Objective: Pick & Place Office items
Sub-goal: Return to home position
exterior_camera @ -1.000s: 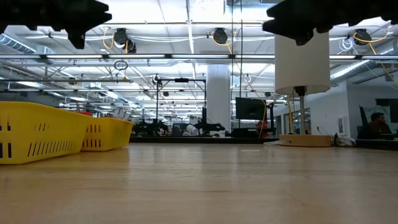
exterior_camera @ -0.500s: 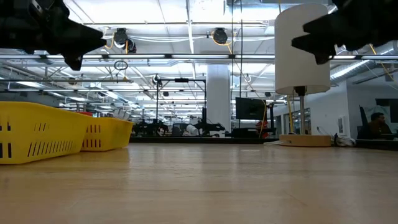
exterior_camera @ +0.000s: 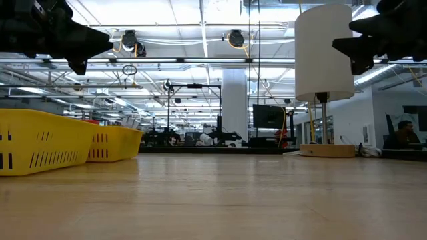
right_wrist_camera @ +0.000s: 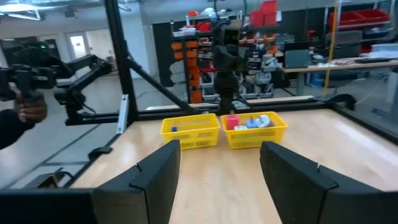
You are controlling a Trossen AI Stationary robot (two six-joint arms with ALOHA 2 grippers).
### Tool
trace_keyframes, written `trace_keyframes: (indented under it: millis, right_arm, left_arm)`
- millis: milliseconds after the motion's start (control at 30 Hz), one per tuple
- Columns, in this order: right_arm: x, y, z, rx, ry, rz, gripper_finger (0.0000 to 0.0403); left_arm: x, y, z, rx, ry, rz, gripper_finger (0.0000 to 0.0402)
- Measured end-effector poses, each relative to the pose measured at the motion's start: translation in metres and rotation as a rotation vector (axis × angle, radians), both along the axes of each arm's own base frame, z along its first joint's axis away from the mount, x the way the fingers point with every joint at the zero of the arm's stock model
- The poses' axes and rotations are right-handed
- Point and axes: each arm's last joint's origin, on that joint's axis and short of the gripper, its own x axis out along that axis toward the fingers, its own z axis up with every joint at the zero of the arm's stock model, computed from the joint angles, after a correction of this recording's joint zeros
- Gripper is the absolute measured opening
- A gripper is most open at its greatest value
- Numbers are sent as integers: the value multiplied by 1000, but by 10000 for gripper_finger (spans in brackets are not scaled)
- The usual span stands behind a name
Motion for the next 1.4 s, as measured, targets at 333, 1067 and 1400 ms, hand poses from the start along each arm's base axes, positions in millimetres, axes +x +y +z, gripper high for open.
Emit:
trace_keyframes:
  millis: [333, 1067, 1400]
  right_arm:
    - [-19, -15, -8, 3, 61, -73, 210]
    - [-17, -25, -14, -4, -6, 72, 210]
    - [-17, -25, -20, -23, 56, 68, 210]
  left_arm:
    - [0, 0, -2, 7, 20, -1, 102]
    - [-2, 6, -8, 3, 80, 24, 102]
    - [0, 5, -16, 40, 165, 28, 102]
